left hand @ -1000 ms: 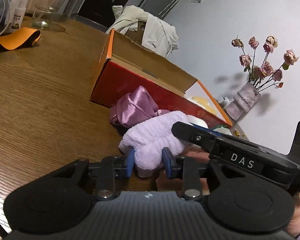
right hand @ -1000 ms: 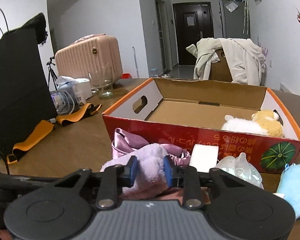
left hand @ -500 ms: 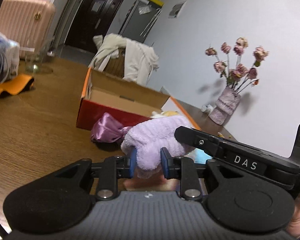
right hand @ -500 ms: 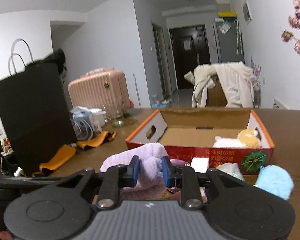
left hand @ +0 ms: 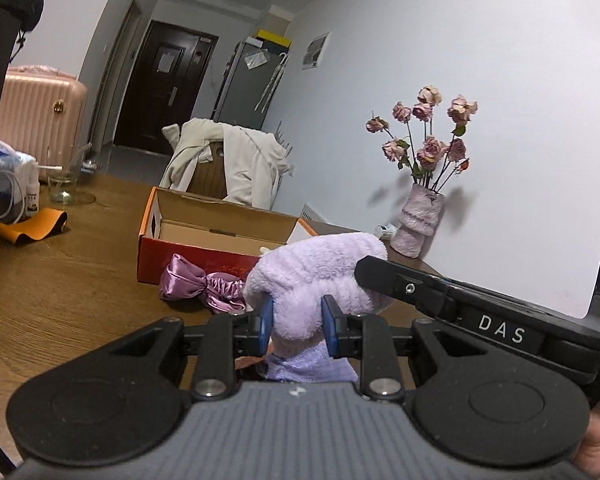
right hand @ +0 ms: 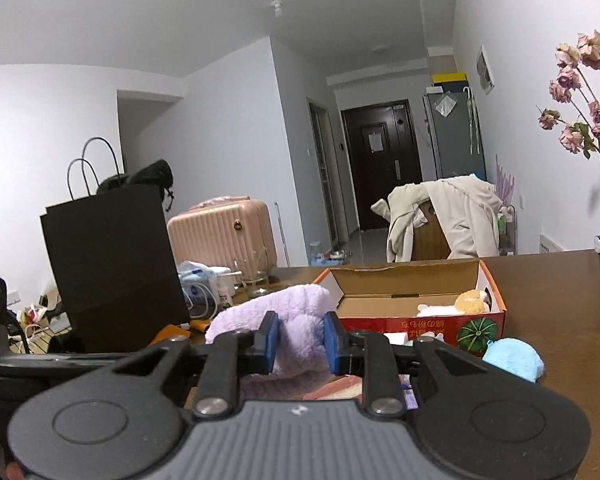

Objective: Organize soft objects
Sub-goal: 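Lift the lilac hair band with the left tool and drop it into the box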

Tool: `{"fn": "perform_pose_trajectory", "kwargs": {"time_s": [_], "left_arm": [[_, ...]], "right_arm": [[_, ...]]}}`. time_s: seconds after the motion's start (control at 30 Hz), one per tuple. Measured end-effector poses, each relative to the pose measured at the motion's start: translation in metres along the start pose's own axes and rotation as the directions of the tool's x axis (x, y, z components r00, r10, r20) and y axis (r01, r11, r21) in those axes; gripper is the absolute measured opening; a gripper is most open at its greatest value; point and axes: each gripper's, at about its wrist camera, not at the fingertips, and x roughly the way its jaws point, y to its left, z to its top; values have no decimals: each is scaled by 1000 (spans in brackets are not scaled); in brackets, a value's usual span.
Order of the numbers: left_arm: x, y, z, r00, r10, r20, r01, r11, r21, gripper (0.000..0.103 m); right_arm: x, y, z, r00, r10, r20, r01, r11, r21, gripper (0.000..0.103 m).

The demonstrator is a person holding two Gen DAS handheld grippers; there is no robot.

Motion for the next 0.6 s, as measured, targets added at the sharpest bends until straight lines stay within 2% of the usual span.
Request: {"fn": "perform_pose_trajectory", "kwargs": {"time_s": [0.2, 0.33, 0.47, 0.6], "left_arm": [[-4, -4, -2, 1000, 8, -2, -8, 1000, 15, 25], [4, -1, 9, 1000, 12, 1, -12, 999, 35, 25], [27, 8, 38, 1000, 5, 0, -5, 999, 46, 25], [69, 30, 77, 1000, 2, -11, -1, 999, 52, 25]], "right_arm": [[-5, -1, -2, 1000, 4, 7, -4, 1000, 14, 23], [2, -2, 3, 1000, 3, 13, -3, 1000, 6, 23], [26, -11, 24, 1000, 17, 21, -17, 1000, 5, 23], [73, -34, 53, 999, 48, 3, -49, 997, 54, 23]]}}
